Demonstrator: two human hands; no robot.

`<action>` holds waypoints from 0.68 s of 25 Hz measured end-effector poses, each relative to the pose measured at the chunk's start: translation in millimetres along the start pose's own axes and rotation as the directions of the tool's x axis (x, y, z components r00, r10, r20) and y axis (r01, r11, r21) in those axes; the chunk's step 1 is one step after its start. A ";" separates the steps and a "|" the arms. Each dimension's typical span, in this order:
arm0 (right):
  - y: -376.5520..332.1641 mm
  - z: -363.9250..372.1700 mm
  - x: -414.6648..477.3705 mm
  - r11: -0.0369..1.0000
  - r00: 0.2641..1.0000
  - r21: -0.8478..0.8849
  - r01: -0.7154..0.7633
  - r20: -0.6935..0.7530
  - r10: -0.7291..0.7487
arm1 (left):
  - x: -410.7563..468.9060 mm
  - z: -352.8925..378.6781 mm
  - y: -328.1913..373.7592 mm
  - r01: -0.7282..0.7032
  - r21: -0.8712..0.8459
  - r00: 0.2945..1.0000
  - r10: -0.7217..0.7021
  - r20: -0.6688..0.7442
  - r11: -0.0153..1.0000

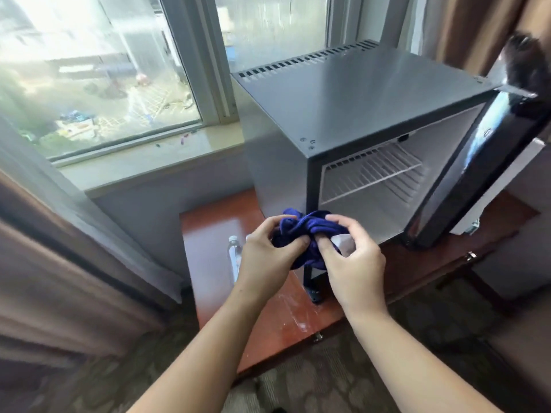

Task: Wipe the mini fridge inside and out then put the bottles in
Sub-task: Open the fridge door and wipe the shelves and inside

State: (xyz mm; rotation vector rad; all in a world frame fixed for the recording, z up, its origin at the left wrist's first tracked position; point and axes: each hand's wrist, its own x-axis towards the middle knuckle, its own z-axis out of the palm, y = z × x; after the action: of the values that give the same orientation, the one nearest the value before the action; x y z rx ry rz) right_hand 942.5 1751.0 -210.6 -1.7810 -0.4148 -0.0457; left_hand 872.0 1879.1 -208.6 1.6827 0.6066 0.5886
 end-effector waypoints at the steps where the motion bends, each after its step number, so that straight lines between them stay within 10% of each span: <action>1: -12.4 4.2 1.6 0.999 0.997 0.004 0.051 -0.063 -0.050 | 5.9 -4.7 9.3 -0.018 -0.038 0.999 0.019 0.026 0.999; 10: -109.5 -0.9 47.3 0.889 0.861 0.016 0.458 -0.255 -0.440 | 42.0 -31.6 110.1 -0.354 -0.224 0.925 0.376 0.061 0.908; 17: -46.3 17.4 37.1 0.937 0.915 -0.015 0.348 -0.213 -0.343 | 37.6 -8.2 54.4 -0.102 -0.171 0.993 0.110 0.042 0.980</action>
State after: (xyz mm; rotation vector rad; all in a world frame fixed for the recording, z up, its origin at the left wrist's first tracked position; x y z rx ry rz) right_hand 960.0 1785.8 -162.6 -1.6401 -0.5684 -0.4764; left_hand 898.5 1901.0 -151.5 1.5719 0.4195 0.6527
